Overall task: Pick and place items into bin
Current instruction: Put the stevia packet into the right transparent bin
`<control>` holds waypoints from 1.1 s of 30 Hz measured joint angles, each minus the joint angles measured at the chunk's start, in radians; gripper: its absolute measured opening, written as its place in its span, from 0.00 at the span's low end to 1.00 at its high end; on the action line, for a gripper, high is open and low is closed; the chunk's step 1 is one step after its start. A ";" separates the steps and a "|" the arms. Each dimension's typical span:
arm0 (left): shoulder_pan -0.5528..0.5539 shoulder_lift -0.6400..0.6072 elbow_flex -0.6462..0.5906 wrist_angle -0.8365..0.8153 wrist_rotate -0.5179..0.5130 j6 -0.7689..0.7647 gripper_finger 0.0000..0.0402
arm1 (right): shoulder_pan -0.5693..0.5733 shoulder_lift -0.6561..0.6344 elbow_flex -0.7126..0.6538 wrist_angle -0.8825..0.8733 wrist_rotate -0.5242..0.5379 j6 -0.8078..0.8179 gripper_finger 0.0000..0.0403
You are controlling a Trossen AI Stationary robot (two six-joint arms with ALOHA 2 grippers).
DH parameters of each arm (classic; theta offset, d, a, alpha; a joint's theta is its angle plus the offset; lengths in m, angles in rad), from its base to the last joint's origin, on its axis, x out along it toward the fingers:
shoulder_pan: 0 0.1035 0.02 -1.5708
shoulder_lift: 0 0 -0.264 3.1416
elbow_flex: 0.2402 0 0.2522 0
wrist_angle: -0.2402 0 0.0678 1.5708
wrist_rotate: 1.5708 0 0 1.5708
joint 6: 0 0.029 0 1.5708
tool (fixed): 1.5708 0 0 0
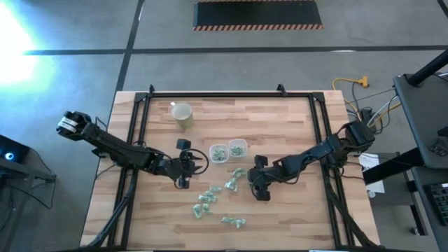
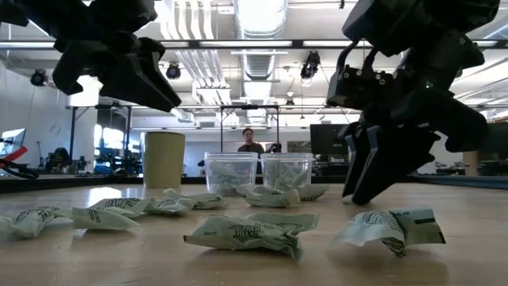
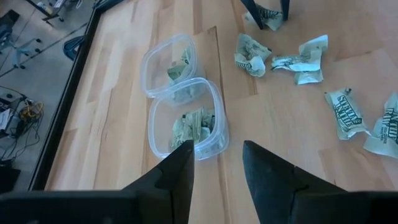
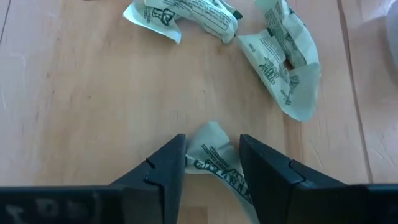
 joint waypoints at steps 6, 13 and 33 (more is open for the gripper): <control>0.001 0.000 0.000 0.000 0.000 0.000 0.30 | 0.000 -0.006 0.000 -0.001 -0.001 -0.016 0.29; 0.000 0.000 0.000 0.000 0.000 0.000 0.30 | 0.000 -0.006 -0.001 -0.006 -0.004 -0.045 0.16; 0.000 0.005 -0.001 0.001 0.000 0.000 0.30 | 0.002 -0.094 -0.004 0.085 0.006 -0.177 0.02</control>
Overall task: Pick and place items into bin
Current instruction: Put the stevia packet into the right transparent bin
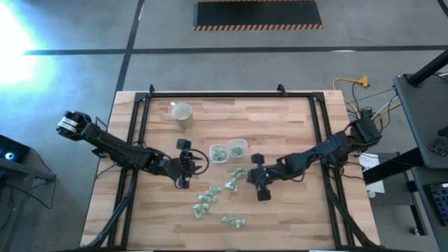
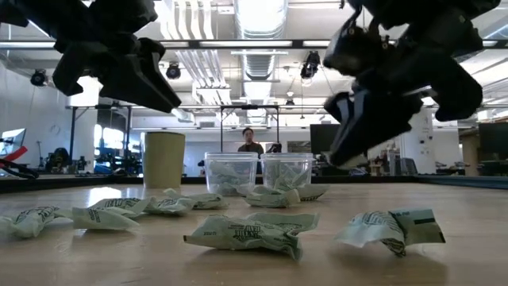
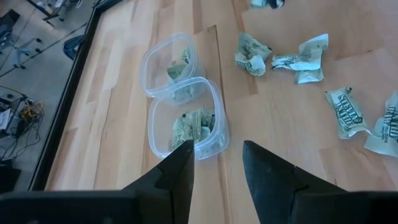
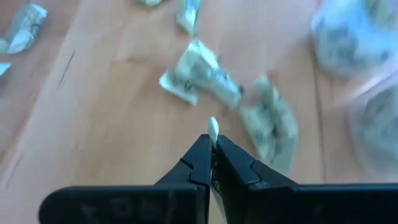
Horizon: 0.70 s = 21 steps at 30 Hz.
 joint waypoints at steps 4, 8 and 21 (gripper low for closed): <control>0.000 0.013 0.000 0.001 0.000 0.000 0.30 | -0.003 -0.007 0.000 0.066 0.144 -0.115 0.02; 0.000 0.027 0.000 0.000 -0.001 0.003 0.30 | -0.026 -0.005 0.001 0.172 0.305 -0.240 0.02; 0.000 0.030 0.000 0.001 -0.001 0.004 0.30 | -0.232 0.002 0.002 0.297 0.286 -0.208 0.02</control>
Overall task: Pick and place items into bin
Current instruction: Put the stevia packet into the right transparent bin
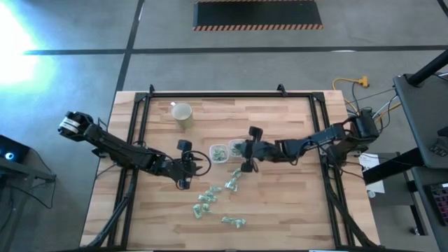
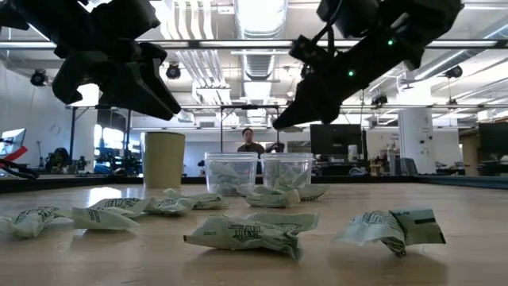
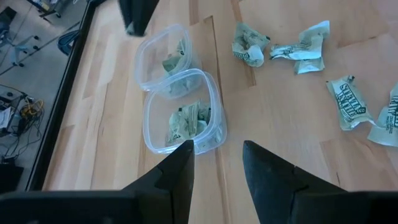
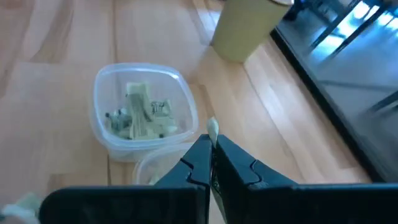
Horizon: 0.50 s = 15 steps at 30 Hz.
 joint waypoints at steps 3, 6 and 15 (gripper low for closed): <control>0.000 0.000 0.000 0.001 0.000 0.000 0.30 | -0.036 0.000 0.000 0.001 -0.092 0.050 0.02; 0.000 0.000 0.000 0.001 0.000 0.000 0.30 | -0.047 0.000 0.000 0.000 -0.133 0.066 0.02; 0.000 0.000 0.000 0.001 0.000 0.001 0.30 | -0.047 0.000 -0.010 -0.001 -0.134 0.113 0.04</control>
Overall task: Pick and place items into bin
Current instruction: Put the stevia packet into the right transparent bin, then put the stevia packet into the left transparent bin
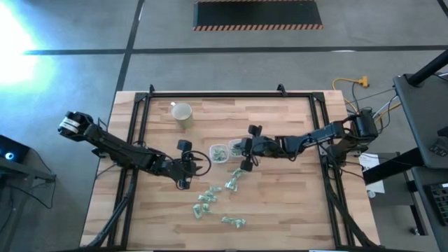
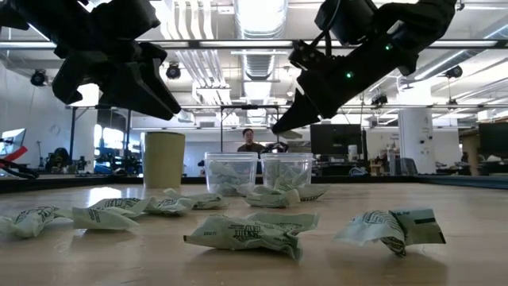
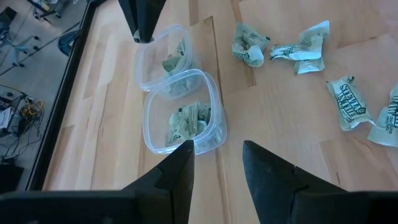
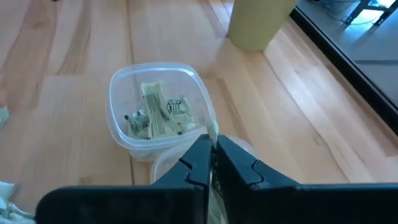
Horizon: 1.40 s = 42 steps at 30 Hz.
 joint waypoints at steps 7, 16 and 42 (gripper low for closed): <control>0.000 0.000 0.000 0.000 0.000 0.000 0.30 | -0.004 0.000 -0.016 0.000 0.037 0.032 0.18; 0.000 0.000 0.000 -0.001 0.121 -0.004 0.30 | 0.016 -0.006 -0.007 0.001 0.050 -0.036 0.29; -0.049 0.301 0.032 0.140 0.527 -0.138 0.30 | 0.117 -0.069 -0.007 -0.105 0.044 -0.098 0.24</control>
